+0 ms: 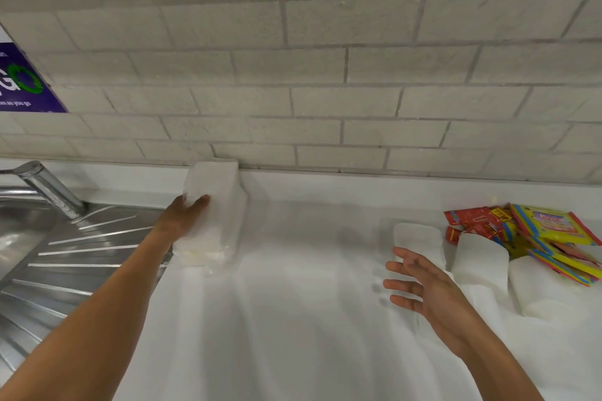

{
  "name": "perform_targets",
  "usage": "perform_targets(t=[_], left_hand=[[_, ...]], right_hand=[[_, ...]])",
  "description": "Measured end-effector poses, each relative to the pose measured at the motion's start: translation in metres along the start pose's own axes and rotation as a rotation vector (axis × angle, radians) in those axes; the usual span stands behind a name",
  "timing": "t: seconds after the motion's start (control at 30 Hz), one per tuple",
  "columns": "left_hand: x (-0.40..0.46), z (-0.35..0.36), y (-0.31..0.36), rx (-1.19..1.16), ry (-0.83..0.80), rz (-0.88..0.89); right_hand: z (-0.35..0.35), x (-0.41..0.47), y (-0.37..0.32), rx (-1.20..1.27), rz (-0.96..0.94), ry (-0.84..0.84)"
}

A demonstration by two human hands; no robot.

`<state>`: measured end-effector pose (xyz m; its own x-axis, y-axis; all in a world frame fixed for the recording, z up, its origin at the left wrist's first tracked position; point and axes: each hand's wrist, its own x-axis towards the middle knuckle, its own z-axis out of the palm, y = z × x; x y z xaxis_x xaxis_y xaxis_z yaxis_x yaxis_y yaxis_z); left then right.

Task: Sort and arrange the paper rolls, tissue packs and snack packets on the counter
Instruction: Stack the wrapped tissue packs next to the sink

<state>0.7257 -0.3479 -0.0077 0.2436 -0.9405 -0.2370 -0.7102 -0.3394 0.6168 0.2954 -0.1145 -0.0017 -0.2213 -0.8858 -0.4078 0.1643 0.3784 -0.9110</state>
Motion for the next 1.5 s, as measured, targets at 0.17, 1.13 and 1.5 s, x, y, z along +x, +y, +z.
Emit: perform_targets(t=[0.17,1.13,1.5], left_hand=[[-0.016,-0.003,0.006,0.027,0.128,0.029],[-0.284,0.22,0.232,0.068,0.095,0.702],[-0.335,0.308,0.287,0.068,0.006,0.739]], right_hand=[[-0.013,-0.001,0.001,0.028,-0.001,0.015],[-0.304,-0.071,-0.007,0.04,-0.137,0.429],[-0.432,-0.045,0.005,-0.785,-0.127,0.959]])
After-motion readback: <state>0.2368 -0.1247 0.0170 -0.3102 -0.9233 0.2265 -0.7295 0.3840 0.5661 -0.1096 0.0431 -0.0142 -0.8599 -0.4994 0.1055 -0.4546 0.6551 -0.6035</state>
